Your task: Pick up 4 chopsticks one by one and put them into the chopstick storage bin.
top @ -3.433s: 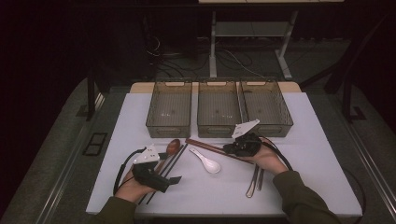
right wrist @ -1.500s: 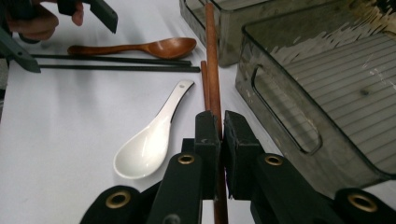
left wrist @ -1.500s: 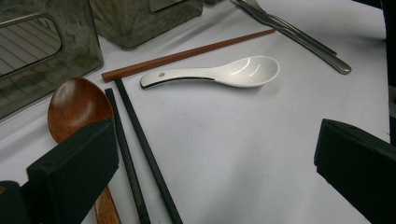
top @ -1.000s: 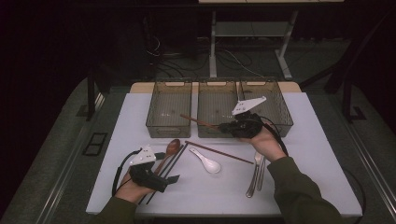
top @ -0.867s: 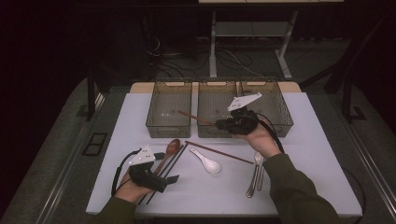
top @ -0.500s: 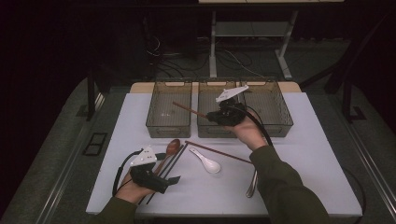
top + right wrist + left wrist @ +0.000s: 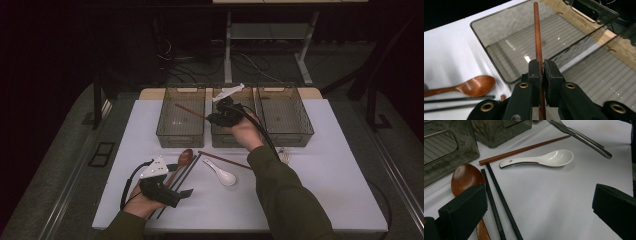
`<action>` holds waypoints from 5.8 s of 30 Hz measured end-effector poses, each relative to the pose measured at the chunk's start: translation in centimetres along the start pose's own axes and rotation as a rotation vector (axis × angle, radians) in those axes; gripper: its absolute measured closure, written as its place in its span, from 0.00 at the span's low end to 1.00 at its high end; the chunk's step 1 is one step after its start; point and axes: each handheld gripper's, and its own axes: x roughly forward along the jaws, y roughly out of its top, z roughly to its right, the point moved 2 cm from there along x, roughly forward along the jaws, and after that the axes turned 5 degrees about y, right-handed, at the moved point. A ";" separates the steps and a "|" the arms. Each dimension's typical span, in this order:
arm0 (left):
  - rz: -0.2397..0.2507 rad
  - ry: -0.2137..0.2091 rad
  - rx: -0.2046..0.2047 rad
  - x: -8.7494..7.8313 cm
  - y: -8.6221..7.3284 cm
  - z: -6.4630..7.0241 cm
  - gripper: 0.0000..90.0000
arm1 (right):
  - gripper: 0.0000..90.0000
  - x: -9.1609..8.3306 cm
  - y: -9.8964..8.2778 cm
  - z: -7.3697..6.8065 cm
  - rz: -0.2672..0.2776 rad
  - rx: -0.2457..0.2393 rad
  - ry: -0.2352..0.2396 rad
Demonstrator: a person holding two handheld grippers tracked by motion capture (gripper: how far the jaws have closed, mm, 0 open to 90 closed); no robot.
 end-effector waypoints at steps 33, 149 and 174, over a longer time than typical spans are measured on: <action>0.013 -0.016 0.002 -0.2 0.2 0.0 0.00 | 0.93 7.7 4.3 -0.7 -0.106 0.029 -0.065; -0.021 -0.015 0.015 0.3 -0.1 0.1 0.00 | 0.94 -3.2 -15.5 -0.3 -0.161 -0.145 0.157; -0.019 -0.011 0.021 0.2 -0.1 0.1 0.00 | 0.95 -5.4 -14.5 -0.5 -0.106 -0.150 0.154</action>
